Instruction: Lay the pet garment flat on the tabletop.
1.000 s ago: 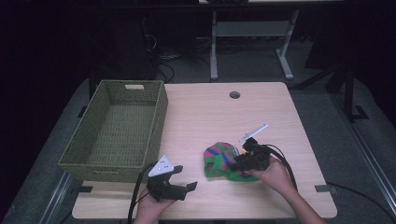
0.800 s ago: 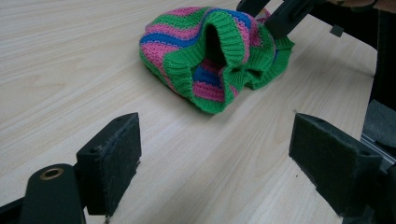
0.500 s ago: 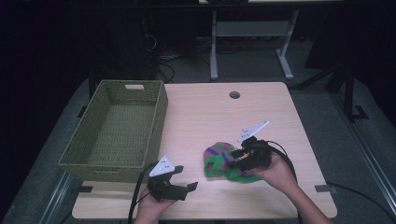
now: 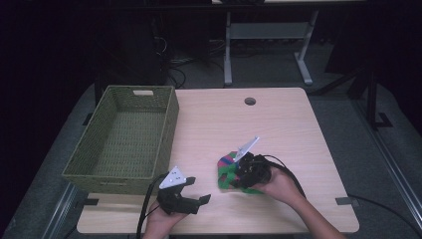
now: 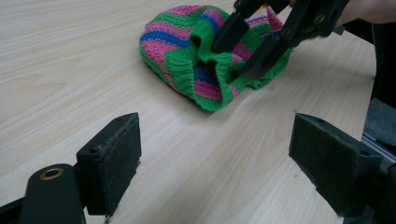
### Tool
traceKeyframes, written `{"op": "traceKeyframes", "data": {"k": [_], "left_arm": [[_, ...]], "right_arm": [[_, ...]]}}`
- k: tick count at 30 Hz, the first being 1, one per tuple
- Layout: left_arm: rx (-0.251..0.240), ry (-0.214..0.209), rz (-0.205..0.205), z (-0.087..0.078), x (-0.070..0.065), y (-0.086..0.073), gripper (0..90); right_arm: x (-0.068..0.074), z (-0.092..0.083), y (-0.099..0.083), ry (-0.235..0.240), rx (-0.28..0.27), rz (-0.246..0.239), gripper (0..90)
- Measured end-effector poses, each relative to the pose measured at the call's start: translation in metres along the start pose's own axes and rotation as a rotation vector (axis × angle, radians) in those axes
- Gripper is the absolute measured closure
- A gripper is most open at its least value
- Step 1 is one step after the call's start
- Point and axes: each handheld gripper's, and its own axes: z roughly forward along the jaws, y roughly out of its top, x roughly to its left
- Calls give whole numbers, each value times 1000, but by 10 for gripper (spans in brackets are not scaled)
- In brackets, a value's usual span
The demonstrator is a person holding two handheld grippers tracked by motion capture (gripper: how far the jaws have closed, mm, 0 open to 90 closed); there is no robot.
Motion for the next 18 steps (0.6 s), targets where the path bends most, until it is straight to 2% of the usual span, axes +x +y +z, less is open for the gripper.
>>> {"op": "traceKeyframes", "data": {"k": [3,6,12,18], "left_arm": [[-1,1,-3,0,0,0,164],[3,0,2,0,0,0,164],[7,0,5,1,-1,0,164],[11,8,-5,2,3,-1,164]], "right_arm": [[0,11,-5,-7,7,8,530],[-2,11,-9,-11,-30,20,563],[-2,10,-11,-34,-44,37,672],[-3,11,-12,-56,-44,15,765]]}}
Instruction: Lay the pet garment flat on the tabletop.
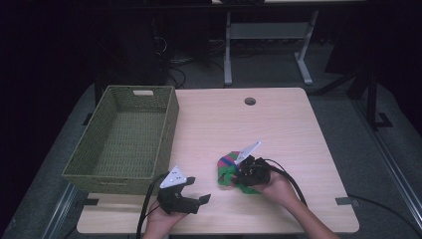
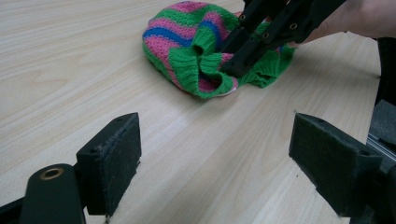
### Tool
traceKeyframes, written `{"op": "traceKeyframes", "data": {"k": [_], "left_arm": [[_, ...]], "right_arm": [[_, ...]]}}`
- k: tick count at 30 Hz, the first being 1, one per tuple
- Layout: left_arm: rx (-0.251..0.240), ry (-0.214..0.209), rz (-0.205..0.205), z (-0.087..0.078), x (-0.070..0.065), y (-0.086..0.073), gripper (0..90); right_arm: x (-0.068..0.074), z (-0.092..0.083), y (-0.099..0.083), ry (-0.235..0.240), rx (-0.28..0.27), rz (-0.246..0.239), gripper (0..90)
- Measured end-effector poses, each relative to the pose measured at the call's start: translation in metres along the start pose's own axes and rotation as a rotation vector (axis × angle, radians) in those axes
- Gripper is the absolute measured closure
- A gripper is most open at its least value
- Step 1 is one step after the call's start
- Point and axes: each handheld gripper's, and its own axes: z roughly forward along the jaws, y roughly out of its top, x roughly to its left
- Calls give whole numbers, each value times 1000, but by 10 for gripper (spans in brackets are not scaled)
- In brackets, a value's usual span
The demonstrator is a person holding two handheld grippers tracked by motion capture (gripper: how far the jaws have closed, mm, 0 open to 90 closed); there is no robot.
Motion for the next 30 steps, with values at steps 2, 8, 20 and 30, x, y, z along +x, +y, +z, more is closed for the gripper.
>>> {"op": "traceKeyframes", "data": {"k": [2,8,20,30], "left_arm": [[-2,0,-1,0,0,0,165],[4,-4,6,2,-2,0,165],[-5,-5,9,2,-2,0,165],[2,-9,28,5,-2,1,165]], "right_arm": [[1,-1,1,0,5,3,783],[3,-8,3,18,-11,4,809],[7,-42,2,36,-94,43,813],[5,-67,-2,22,-143,57,813]]}}
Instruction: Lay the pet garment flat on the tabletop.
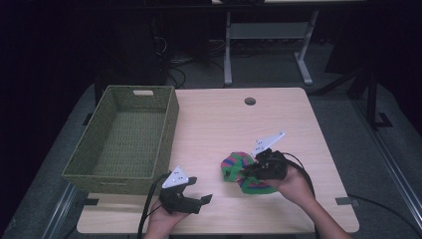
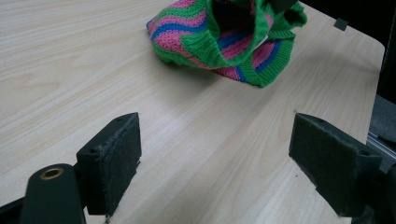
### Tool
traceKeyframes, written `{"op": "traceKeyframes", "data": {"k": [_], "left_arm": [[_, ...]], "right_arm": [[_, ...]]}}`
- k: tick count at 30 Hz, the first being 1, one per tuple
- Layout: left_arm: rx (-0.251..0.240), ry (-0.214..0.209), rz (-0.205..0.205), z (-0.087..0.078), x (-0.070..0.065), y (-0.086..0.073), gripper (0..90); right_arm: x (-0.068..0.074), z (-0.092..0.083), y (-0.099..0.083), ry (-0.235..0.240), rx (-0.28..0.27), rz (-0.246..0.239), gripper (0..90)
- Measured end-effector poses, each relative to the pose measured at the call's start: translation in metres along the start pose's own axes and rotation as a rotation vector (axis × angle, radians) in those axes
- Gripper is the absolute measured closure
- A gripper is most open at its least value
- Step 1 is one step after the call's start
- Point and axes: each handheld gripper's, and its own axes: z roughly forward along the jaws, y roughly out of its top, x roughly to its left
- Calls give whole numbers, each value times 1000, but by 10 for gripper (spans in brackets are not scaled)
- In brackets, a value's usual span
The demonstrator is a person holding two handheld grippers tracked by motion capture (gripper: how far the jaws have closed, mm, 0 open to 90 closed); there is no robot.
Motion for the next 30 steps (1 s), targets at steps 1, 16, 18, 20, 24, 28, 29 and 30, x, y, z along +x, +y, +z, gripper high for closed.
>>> {"op": "traceKeyframes", "data": {"k": [1,16,18,20,24,28,29,30], "left_arm": [[-1,0,1,0,-1,0,165],[-27,-6,23,10,-8,9,167],[-26,-6,34,14,-9,12,169],[-24,-6,46,18,-10,15,170],[-14,-11,70,28,-11,21,175],[-7,-24,81,38,-13,23,213],[-5,-22,84,41,-13,24,214],[-2,-20,90,43,-13,24,219]], "right_arm": [[0,-2,0,-2,-3,-4,813],[2,-31,0,-17,-65,-2,813],[0,-35,1,-19,-75,4,813],[0,-39,2,-22,-81,-1,813],[-3,-47,2,-29,-92,1,813],[-5,-52,2,-35,-102,13,813],[-6,-53,2,-35,-104,7,813],[-6,-53,2,-35,-104,10,813]]}}
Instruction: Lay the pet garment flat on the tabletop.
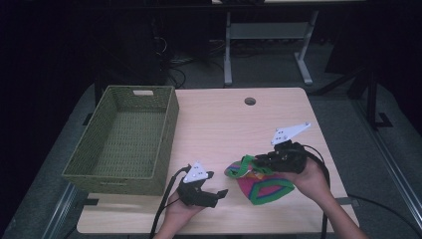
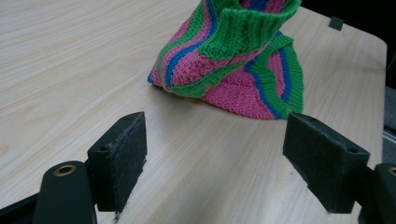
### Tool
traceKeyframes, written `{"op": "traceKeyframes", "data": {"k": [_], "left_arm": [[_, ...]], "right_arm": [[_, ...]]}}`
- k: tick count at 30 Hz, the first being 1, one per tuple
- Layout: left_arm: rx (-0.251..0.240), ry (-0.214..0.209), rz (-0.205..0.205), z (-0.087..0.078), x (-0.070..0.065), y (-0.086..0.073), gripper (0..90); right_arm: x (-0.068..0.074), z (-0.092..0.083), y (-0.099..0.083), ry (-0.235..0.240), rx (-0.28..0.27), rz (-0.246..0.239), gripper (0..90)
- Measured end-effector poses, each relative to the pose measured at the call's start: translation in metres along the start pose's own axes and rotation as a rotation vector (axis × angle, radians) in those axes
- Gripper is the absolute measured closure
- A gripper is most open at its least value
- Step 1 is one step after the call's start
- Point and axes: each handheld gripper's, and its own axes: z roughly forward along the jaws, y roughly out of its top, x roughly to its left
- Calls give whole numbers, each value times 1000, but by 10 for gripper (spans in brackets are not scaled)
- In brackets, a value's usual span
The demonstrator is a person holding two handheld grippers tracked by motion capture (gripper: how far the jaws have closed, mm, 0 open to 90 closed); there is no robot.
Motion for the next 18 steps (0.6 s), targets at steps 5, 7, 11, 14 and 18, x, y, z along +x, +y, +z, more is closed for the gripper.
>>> {"op": "traceKeyframes", "data": {"k": [5,7,11,14,18], "left_arm": [[1,-2,-8,12,2,2,242],[-1,2,-4,16,4,4,253],[-3,4,3,25,7,5,292],[7,0,14,32,8,6,309],[10,-2,24,37,8,6,366]], "right_arm": [[-1,-2,-1,0,-5,0,813],[-2,-3,-1,1,-9,1,813],[-4,-5,-1,1,-14,3,813],[-4,-6,-2,0,-15,4,813],[-5,-7,-3,1,-16,6,813]]}}
